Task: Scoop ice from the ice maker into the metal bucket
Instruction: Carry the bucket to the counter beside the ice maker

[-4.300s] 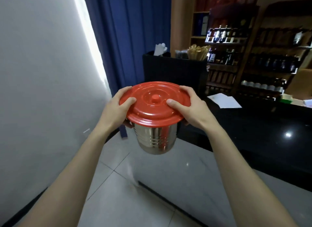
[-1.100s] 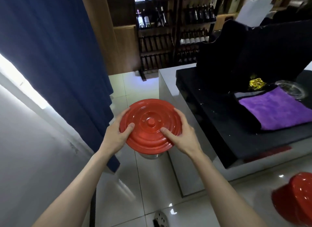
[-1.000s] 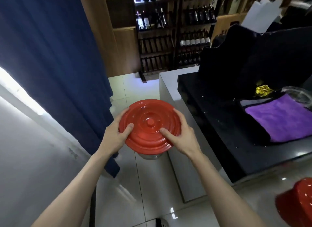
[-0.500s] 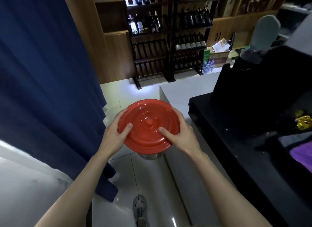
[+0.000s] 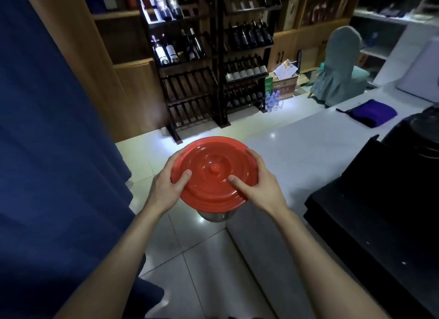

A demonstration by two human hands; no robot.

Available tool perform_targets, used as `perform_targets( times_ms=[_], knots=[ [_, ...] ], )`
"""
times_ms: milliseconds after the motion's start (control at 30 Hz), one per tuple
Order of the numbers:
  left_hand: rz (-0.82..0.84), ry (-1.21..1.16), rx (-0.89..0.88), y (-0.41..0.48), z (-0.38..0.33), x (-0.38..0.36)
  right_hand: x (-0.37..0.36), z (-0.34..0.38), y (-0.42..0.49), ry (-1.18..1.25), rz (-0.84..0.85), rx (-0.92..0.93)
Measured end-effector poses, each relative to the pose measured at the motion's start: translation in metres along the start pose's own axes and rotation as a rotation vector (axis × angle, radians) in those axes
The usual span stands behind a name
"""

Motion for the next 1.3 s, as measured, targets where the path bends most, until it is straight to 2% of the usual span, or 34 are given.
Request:
perform_targets(
  times_ms=[733,1100,1300],
  knots=[
    [0.061,0.009,-0.057,0.262,0.02,-0.069,-0.061,-0.025,0.232,0.01,-0.132,-0.046],
    [0.189,-0.05,-0.084,0.38,0.054,-0.108,-0.095,-0.043,0.319,-0.067,-0.225,-0.113],
    [0.263,-0.077,-0.176,0.476,0.075,-0.107,-0.144,-0.035,0.382,-0.084,-0.322,-0.15]
  ],
)
Point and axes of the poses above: each hand's wrist, its own y-axis towards the middle knuckle, its own x-axis out of the back of the hand, z = x × y, the point moved 3 cm from there along y, towards the middle knuckle, and after that the axes turned 12 degrees about -z, right-handed, at the moved point
